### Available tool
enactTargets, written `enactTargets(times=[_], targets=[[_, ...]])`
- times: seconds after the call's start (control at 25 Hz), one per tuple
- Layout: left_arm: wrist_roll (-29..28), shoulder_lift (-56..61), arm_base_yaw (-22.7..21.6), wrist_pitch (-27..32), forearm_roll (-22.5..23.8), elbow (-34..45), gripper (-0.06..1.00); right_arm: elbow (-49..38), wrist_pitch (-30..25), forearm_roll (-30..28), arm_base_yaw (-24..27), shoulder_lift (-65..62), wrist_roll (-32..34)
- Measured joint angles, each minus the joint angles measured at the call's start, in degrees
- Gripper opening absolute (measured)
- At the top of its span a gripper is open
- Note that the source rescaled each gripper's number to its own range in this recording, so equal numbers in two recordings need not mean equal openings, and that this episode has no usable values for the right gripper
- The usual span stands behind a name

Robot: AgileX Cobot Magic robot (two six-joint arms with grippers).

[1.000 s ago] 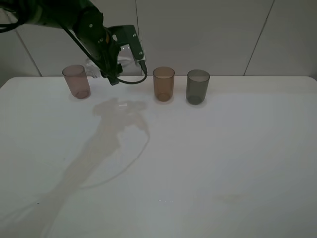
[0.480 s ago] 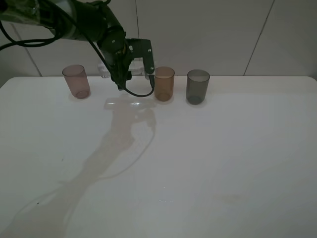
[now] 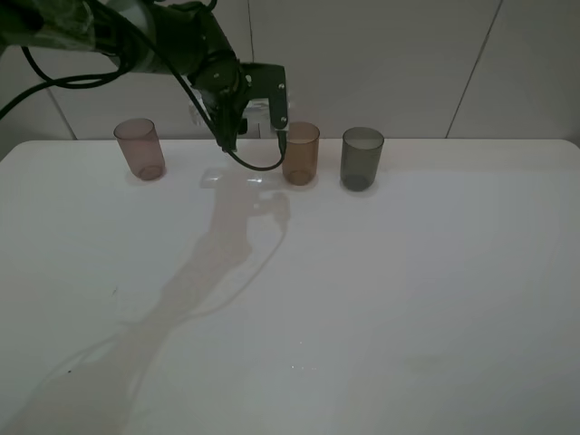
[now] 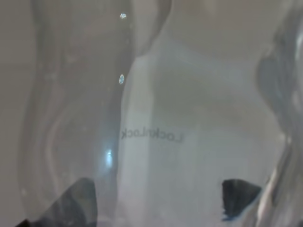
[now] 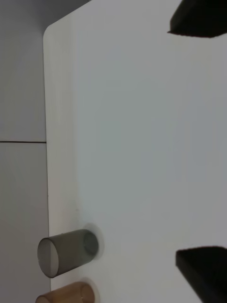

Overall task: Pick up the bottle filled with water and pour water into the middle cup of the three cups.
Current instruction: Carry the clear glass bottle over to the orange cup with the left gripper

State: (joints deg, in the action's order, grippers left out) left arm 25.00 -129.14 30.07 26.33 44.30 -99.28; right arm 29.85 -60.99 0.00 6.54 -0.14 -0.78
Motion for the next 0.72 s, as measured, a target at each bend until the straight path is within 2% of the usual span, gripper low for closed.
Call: enactTargets(times=[0.36,0.72], targets=[[0.0,0.0,0.0,-2.7,6.0,-0.1,0.01,0.0,0.0,0.0,0.0,0.0,0.0],[0.0,0.0,0.0,-3.8,10.0,-0.1,0.01,0.0,0.0,0.0,0.0,0.0,0.0]])
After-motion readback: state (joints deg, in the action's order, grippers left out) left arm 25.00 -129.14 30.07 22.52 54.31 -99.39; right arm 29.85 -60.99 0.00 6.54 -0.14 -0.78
